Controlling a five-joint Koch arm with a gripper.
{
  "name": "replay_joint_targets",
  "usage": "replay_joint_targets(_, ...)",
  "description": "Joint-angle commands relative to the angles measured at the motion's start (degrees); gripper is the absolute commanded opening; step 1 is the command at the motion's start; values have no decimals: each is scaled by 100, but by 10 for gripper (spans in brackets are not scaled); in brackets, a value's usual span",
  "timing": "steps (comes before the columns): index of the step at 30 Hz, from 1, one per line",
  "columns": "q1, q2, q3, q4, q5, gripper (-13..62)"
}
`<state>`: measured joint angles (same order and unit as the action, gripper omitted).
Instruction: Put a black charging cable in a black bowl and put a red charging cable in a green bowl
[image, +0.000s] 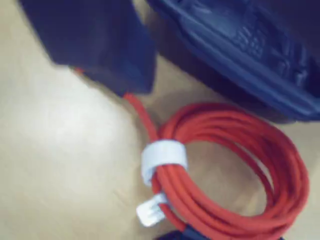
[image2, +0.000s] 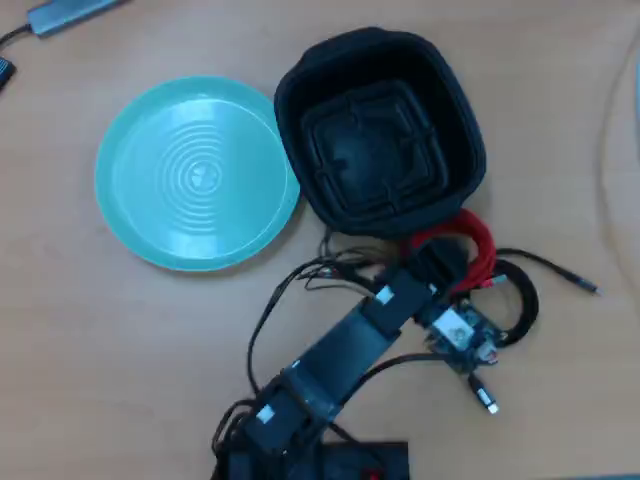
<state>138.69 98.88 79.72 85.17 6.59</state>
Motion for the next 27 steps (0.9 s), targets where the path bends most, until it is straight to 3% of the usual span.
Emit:
replay_joint_targets(1,88,-308,-817,-193,123,417)
replay_joint_targets(9,712,-1521,-1978,378,114,416)
replay_joint_targets(21,1723,-2232,-1863,1310,70,416)
replay_joint_targets(27,1784,-2382,-1925,1283,-1362,422)
